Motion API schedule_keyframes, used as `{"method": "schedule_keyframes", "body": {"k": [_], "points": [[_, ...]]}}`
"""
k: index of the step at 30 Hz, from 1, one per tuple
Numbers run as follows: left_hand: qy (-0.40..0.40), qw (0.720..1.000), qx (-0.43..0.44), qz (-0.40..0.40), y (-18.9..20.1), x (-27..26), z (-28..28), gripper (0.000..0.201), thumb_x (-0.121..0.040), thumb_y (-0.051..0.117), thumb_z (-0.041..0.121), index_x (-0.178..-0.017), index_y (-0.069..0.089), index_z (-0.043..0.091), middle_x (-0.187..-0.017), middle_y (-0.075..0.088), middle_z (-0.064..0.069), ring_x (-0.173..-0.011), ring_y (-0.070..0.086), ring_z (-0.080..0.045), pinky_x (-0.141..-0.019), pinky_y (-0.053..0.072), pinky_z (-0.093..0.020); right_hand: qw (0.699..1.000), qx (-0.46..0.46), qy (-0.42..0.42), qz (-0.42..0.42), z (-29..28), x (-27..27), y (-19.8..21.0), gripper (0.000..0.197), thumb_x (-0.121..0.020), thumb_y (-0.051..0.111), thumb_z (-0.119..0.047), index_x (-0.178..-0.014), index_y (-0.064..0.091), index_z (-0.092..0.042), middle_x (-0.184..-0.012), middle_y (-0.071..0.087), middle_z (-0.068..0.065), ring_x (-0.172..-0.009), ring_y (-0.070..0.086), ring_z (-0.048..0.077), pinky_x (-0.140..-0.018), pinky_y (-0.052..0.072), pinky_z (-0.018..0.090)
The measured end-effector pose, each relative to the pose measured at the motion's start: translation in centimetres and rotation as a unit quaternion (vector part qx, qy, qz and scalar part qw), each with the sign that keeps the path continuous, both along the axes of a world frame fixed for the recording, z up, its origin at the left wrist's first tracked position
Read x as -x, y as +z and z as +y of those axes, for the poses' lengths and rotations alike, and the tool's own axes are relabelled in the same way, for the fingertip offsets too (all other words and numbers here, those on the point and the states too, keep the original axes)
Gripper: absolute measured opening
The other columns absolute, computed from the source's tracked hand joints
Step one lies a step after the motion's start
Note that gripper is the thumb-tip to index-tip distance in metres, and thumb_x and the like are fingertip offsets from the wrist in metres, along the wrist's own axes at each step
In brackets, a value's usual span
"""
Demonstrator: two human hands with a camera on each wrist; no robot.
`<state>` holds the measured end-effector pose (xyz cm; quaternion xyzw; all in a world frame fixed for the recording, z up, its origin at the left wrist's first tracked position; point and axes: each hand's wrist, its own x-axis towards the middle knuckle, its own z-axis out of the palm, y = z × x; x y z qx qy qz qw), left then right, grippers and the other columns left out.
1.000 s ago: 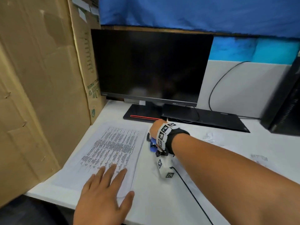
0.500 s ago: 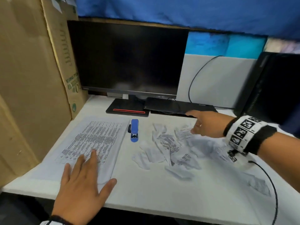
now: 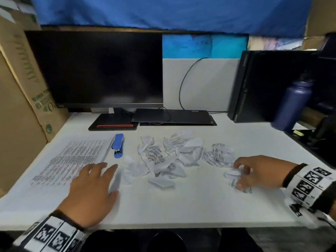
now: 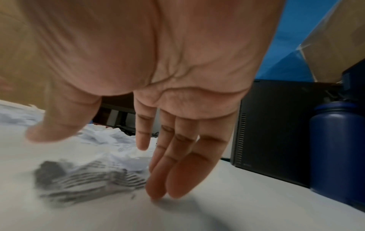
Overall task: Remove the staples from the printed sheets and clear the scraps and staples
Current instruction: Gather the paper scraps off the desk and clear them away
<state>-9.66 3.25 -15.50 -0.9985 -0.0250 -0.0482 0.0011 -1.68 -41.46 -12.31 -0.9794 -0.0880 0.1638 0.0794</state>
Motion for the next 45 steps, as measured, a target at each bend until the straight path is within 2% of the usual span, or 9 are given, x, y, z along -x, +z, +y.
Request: {"method": "schedule_keyframes", "body": {"k": [4,7,13,21,29,34,38,42,45], "points": [[-0.013,0.986,0.097,0.132,1.0,-4.5,-0.5,0.073,-0.092,0.049,0.034,-0.155,0.012,0.036,-0.144,0.041,0.000,-0.118,0.053,-0.019,-0.097,0.046,-0.034,0.999,0.002,0.045,-0.010,0.7,0.0,-1.0,0.046,-0.076,0.068,-0.032,-0.100,0.048,-0.065,-0.095,0.056,-0.017,-0.091,0.060,0.007,-0.085,0.052,0.024],[-0.001,0.983,0.067,0.168,1.3,-6.7,-0.2,0.083,-0.086,0.057,0.045,-0.153,0.008,0.045,-0.149,0.034,-0.002,-0.117,0.056,-0.019,-0.094,0.049,-0.032,0.998,0.044,0.042,-0.032,1.0,-0.1,-1.1,0.038,-0.076,0.066,-0.034,-0.109,0.059,-0.053,-0.095,0.056,-0.017,-0.087,0.058,0.002,-0.082,0.051,0.020],[-0.005,0.984,0.091,0.151,1.0,-8.1,-0.1,0.046,-0.077,0.066,0.047,-0.123,0.059,0.052,-0.142,0.042,0.004,-0.113,0.058,-0.015,-0.095,0.049,-0.029,0.998,0.029,0.026,-0.042,0.5,-0.5,-1.3,0.009,-0.075,0.065,-0.028,-0.079,0.062,-0.036,-0.091,0.056,-0.009,-0.080,0.058,0.006,-0.067,0.043,0.016],[-0.058,0.991,0.093,0.074,0.7,-7.5,-0.6,0.008,-0.083,0.068,0.040,-0.082,0.072,0.033,-0.105,0.054,0.015,-0.090,0.061,-0.005,-0.082,0.049,-0.022,0.986,-0.094,-0.006,-0.136,0.1,-4.1,0.5,0.009,-0.087,0.066,-0.020,-0.095,0.069,-0.018,-0.113,0.050,-0.002,-0.108,0.054,0.019,-0.103,0.040,0.033],[-0.094,0.995,0.013,0.014,1.1,-6.5,-0.9,0.013,-0.087,0.052,0.037,-0.084,0.060,0.027,-0.089,0.063,0.011,-0.079,0.060,-0.011,-0.066,0.047,-0.022,0.997,0.056,-0.031,-0.045,3.7,-8.0,0.0,0.009,-0.079,0.065,-0.026,-0.078,0.059,-0.019,-0.082,0.061,-0.003,-0.076,0.058,0.014,-0.063,0.046,0.024],[-0.001,0.976,0.213,-0.041,3.1,-7.3,0.0,0.014,-0.076,0.064,0.029,-0.068,0.058,0.018,-0.071,0.066,0.005,-0.067,0.061,-0.014,-0.064,0.049,-0.027,0.989,0.134,-0.013,-0.055,4.8,-8.7,-1.0,0.008,-0.076,0.063,-0.022,-0.074,0.056,-0.018,-0.082,0.058,-0.003,-0.077,0.059,0.016,-0.065,0.047,0.025],[0.055,0.878,0.472,-0.059,4.0,-8.0,0.5,0.018,-0.068,0.067,0.017,-0.060,0.054,0.006,-0.074,0.071,-0.021,-0.066,0.066,-0.024,-0.062,0.056,-0.033,0.985,0.141,-0.024,-0.098,4.4,-8.4,-0.8,0.021,-0.082,0.058,-0.019,-0.099,0.068,-0.014,-0.102,0.063,0.000,-0.099,0.063,0.019,-0.081,0.052,0.025],[0.082,0.846,0.521,-0.074,4.2,-8.7,0.2,0.025,-0.078,0.065,-0.002,-0.063,0.048,0.009,-0.058,0.062,-0.013,-0.053,0.058,-0.022,-0.054,0.052,-0.029,0.981,0.001,-0.108,-0.160,2.5,-8.6,0.4,0.005,-0.076,0.067,-0.016,-0.079,0.066,-0.020,-0.096,0.066,0.002,-0.091,0.061,0.020,-0.074,0.046,0.024],[0.087,0.850,0.519,-0.037,4.0,-9.2,0.5,0.019,-0.083,0.058,-0.001,-0.093,0.054,0.015,-0.070,0.059,-0.013,-0.056,0.053,-0.021,-0.051,0.052,-0.029,0.964,-0.110,-0.158,-0.183,0.9,-9.1,1.6,0.015,-0.067,0.080,-0.016,-0.066,0.065,-0.019,-0.079,0.067,0.000,-0.075,0.061,0.018,-0.060,0.041,0.024]]}}
